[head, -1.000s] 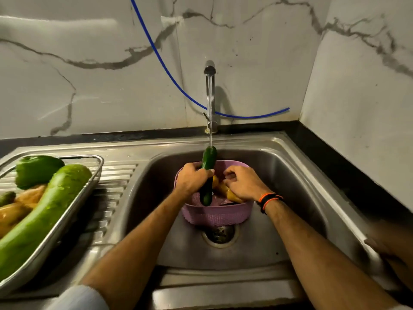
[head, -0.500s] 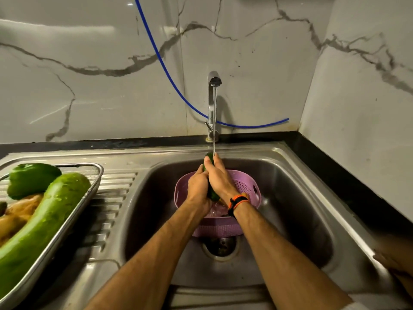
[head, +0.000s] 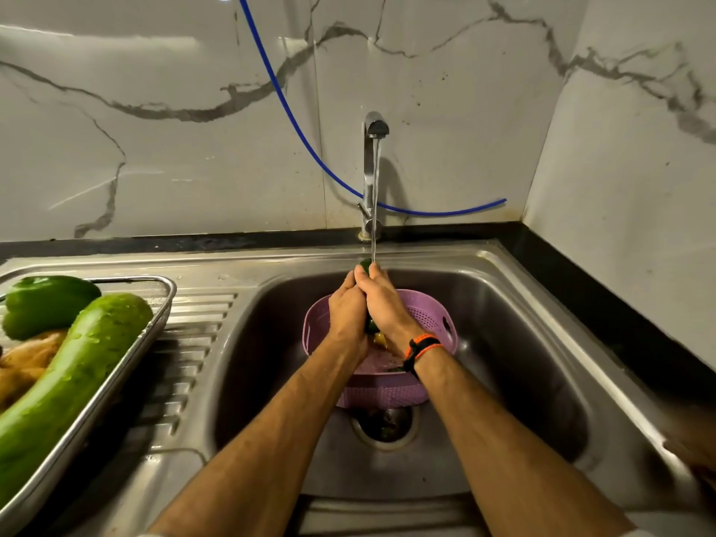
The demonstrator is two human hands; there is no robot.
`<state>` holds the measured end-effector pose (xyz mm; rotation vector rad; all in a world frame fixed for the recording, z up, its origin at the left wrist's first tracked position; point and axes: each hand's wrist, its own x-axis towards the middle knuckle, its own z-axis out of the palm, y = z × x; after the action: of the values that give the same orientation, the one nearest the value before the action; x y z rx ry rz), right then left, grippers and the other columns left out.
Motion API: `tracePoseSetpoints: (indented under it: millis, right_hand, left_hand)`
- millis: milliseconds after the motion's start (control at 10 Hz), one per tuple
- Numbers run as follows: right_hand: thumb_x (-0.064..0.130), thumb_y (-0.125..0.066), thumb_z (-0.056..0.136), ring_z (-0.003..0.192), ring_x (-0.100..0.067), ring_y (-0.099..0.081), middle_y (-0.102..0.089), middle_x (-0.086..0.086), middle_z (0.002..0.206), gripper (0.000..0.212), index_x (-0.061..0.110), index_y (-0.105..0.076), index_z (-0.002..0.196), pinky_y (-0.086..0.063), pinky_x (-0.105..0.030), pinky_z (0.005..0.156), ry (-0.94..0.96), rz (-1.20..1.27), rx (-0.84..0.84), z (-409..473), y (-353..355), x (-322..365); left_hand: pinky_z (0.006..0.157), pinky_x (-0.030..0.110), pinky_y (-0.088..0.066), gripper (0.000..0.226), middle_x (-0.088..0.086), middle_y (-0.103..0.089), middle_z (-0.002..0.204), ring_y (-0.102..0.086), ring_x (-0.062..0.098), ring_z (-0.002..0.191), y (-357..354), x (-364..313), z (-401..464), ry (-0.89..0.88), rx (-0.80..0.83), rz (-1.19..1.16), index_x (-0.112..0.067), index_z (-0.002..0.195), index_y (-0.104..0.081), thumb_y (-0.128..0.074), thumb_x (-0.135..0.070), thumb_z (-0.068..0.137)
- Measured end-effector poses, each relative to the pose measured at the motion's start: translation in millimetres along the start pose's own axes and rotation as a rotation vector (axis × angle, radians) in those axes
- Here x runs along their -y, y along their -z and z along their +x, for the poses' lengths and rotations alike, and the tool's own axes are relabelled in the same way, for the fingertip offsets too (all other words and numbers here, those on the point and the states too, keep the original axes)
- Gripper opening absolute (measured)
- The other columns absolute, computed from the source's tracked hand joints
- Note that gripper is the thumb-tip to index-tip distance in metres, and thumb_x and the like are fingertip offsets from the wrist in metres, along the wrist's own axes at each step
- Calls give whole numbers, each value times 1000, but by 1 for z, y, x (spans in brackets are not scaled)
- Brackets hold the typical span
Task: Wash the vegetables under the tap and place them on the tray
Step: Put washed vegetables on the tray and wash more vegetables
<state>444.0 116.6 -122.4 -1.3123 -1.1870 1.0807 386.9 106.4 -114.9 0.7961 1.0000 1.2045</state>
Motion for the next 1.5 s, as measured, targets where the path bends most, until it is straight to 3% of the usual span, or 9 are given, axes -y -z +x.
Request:
tracePoseSetpoints:
  millis: [200,300,500,700,800,900,1000,1300,1500]
  right_hand:
    - [40,-40,104,151,-20,-7,2,0,165,65,21,-9,158,-13,-38,122,8,10,-70,2,13,4]
    - [40,-35,105,150,-18,-13,-8,1,165,61,19,-13,157,-15,-31,117,19,-9,14,-4,0,-3]
    - [42,-39,104,152,-20,-5,2,-1,166,63,21,-13,157,-12,-44,123,-6,32,-100,11,12,6]
    - [40,-38,104,150,-21,-16,-8,-1,165,61,18,-16,157,-17,-40,122,22,29,-23,4,0,3]
    - [40,-40,104,150,-21,-14,-3,-2,165,62,20,-15,157,-17,-40,122,-6,73,-92,16,13,7]
    - [40,-39,104,151,-21,-12,-4,1,165,62,21,-14,157,-16,-43,123,17,61,-53,4,4,-6]
    - [44,-38,103,149,-23,-20,-13,1,164,62,22,-18,156,-20,-44,121,14,47,7,0,-5,-4]
    - [44,-35,104,151,-20,-9,-3,0,165,62,23,-11,157,-12,-42,123,-3,42,-11,0,-1,-6]
    - [50,-40,99,151,-23,-14,-6,-3,165,68,28,-10,156,-18,-47,122,-43,116,-70,7,4,4]
  left_hand:
    - [110,38,-44,42,12,-64,127,-57,27,127,-4,9,1,26,93,-118,-3,139,-54,-50,-10,98]
    - [102,39,-44,43,16,-55,142,-50,33,134,2,-1,6,-18,5,39,-5,143,-49,-44,-25,105]
    - [106,42,-47,38,11,-62,134,-60,25,121,-1,8,-2,26,83,-14,-8,138,-55,-49,-13,101]
    - [89,37,-52,39,10,-60,135,-60,30,122,4,-4,-4,5,11,81,-10,138,-54,-45,-28,105]
    - [77,35,-54,31,9,-66,123,-66,19,94,-2,1,-10,29,33,83,-13,130,-60,-51,-23,102]
    - [108,39,-44,43,14,-59,135,-57,25,122,-4,-1,-2,68,43,-158,-6,139,-53,-50,-22,99]
    - [117,38,-35,45,15,-53,142,-50,25,132,-2,0,2,75,43,-274,-5,142,-48,-45,-21,100]
    - [101,42,-45,39,17,-56,141,-53,34,131,1,-6,-1,-24,14,91,-5,140,-52,-43,-21,106]
    - [104,42,-48,46,11,-63,133,-60,26,122,3,10,3,-33,48,46,-11,138,-57,-57,-14,91]
